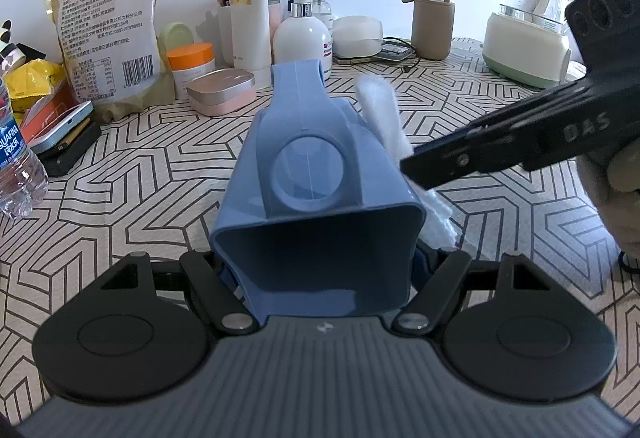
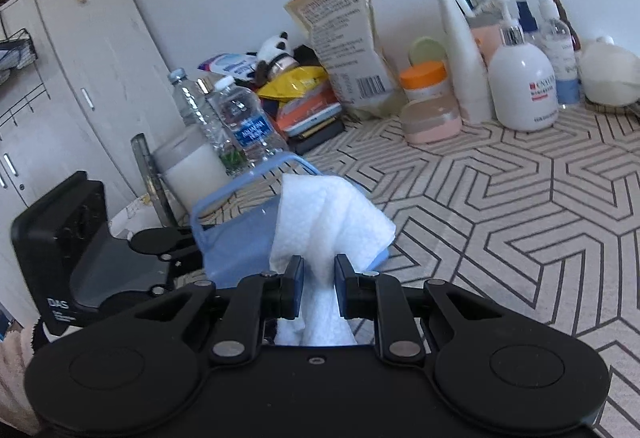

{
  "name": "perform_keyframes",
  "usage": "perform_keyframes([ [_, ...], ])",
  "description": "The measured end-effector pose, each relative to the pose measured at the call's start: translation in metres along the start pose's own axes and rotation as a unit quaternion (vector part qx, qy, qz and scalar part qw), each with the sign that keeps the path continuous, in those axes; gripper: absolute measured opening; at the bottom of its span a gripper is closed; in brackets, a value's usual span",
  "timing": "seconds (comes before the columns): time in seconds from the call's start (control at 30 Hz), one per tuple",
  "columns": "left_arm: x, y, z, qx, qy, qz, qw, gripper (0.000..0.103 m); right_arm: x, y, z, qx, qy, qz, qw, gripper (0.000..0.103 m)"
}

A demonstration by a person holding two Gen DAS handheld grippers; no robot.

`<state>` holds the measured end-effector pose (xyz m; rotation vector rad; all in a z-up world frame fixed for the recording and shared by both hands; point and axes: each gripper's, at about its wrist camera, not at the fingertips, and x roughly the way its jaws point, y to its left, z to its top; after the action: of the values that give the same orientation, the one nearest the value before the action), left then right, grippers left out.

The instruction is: Clean container

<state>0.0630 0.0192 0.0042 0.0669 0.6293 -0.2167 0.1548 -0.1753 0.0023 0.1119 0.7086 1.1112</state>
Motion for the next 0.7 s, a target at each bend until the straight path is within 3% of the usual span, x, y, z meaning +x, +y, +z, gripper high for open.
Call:
perform_keyframes([
  [0.27,0.000,0.000,0.000,0.005,0.000,0.001,1.0000,0.075,0.006,-0.003,-0.004,0.003,0.014,-0.020,1.000,0.022],
  [0.7,0.001,0.002,0.000,0.001,0.001,-0.001,1.0000,0.076,-0.013,0.025,-0.001,-0.040,-0.021,0.016,0.999,0.022],
])
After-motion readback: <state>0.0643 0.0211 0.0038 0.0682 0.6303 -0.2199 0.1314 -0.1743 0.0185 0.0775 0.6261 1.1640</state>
